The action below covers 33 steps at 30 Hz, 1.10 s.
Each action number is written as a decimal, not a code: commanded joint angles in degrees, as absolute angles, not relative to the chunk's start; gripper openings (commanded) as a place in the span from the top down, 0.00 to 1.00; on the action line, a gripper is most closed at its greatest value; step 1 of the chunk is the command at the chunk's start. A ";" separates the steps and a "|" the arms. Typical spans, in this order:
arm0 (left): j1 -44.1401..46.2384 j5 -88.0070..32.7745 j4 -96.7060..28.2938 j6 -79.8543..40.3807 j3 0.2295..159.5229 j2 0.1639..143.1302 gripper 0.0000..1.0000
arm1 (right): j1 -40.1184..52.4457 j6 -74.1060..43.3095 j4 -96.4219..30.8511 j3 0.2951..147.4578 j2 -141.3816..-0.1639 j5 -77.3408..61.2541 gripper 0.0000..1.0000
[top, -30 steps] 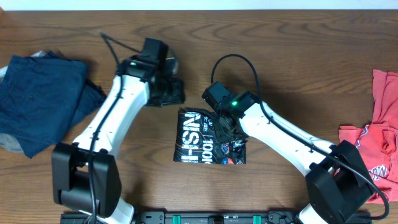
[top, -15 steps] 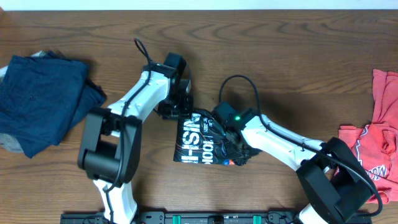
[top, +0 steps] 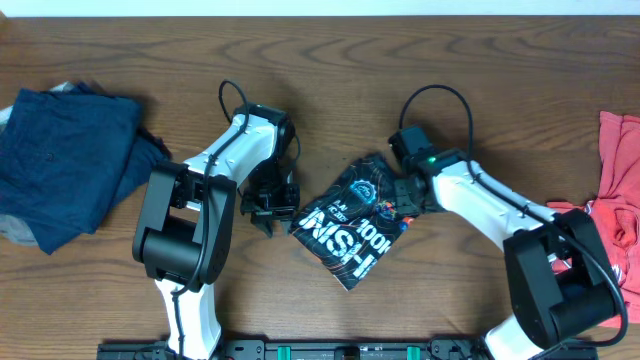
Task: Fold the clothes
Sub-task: 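Grasp the bundle with the left gripper and lift it leftward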
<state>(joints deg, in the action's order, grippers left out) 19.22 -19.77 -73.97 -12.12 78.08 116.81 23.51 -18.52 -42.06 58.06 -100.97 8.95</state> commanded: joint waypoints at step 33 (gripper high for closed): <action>21.85 -53.32 -39.97 3.16 83.44 128.27 0.12 | 22.94 -13.19 -64.12 65.76 -76.07 2.04 0.20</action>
